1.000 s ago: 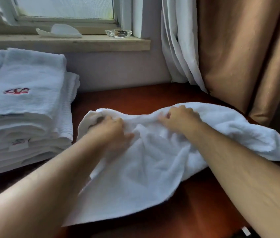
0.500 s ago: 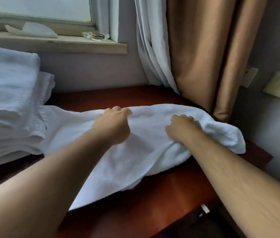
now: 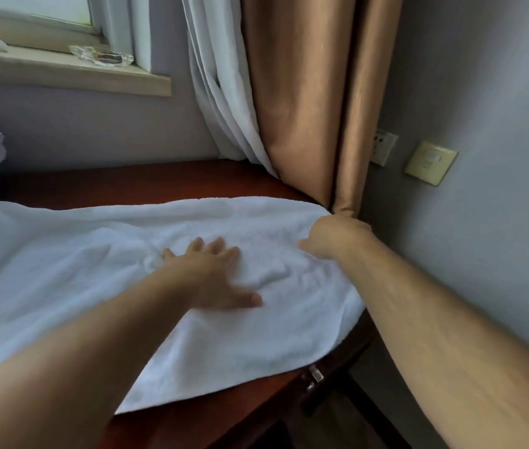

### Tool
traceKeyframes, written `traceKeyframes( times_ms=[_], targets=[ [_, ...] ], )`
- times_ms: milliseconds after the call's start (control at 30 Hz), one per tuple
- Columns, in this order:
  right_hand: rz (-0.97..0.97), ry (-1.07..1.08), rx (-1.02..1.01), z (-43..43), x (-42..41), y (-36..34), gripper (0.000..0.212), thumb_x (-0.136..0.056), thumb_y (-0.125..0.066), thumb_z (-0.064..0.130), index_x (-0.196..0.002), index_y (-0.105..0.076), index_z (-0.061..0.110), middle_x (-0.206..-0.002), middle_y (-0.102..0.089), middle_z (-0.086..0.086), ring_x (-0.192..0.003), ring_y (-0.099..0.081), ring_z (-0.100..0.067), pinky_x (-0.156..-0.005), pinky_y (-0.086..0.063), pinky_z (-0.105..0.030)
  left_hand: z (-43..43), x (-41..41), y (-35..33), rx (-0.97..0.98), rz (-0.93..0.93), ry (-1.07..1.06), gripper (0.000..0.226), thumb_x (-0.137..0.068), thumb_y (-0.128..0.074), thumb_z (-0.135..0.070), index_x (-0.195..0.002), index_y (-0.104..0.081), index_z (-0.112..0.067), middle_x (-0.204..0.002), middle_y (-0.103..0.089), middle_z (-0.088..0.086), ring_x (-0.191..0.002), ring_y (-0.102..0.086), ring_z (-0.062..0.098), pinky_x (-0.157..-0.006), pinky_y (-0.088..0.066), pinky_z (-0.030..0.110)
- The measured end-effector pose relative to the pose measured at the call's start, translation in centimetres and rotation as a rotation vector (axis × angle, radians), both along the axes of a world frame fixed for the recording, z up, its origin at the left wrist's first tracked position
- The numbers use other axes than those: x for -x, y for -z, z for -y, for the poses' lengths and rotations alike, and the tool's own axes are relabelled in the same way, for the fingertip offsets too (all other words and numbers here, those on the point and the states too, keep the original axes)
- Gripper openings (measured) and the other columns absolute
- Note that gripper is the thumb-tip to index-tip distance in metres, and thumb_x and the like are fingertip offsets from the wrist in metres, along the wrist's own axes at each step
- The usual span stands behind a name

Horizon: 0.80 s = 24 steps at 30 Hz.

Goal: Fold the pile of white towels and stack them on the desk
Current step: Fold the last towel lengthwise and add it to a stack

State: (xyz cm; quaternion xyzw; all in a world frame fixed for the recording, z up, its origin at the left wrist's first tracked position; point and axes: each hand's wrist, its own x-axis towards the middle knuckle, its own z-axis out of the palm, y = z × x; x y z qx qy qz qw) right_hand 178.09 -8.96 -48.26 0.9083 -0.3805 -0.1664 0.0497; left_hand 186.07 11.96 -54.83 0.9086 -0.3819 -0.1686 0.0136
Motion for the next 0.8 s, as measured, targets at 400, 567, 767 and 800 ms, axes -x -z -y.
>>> traceKeyframes(
  times_ms=[400,567,767,800],
  targets=[
    [0.437,0.113,-0.026,3.0,-2.6,4.5,0.031,-0.097,-0.048,0.031,-0.120,-0.059,0.011,-0.108,-0.062,-0.009,-0.094,-0.059,-0.026,-0.080,-0.046,-0.038,1.1,-1.4,-1.0,0.155,0.440,-0.182,0.061,-0.100,-0.017,-0.065,-0.088,-0.056,-0.020,-0.079,-0.055,-0.004,-0.070,-0.052,0.018,-0.093,-0.033,0.052],
    [0.502,0.090,0.110,3.9,0.4,5.6,0.018,-0.096,-0.047,0.027,-0.095,-0.057,0.013,-0.105,-0.066,-0.007,-0.093,-0.063,-0.029,-0.075,-0.046,-0.037,2.6,-0.5,0.4,0.076,0.530,-0.235,0.071,-0.095,-0.015,-0.074,-0.118,-0.058,-0.023,-0.107,-0.056,0.005,-0.094,-0.053,0.027,-0.096,-0.033,0.052],
    [0.142,0.221,0.152,4.6,2.6,2.9,0.033,-0.097,-0.045,0.023,-0.121,-0.064,0.012,-0.120,-0.064,-0.011,-0.107,-0.062,-0.033,-0.084,-0.049,-0.040,2.2,-0.8,0.8,0.098,0.540,-0.240,0.064,-0.097,-0.021,-0.068,-0.113,-0.062,-0.021,-0.091,-0.035,0.002,-0.083,-0.036,0.024,-0.087,-0.035,0.046],
    [0.099,0.206,0.140,4.4,2.3,2.6,0.033,-0.097,-0.045,0.023,-0.122,-0.064,0.012,-0.121,-0.064,-0.011,-0.109,-0.061,-0.033,-0.091,-0.050,-0.042,2.1,-0.7,0.8,0.103,0.548,-0.235,0.063,-0.098,-0.022,-0.067,-0.111,-0.063,-0.021,-0.090,-0.036,0.002,-0.083,-0.037,0.023,-0.086,-0.035,0.046]
  ],
)
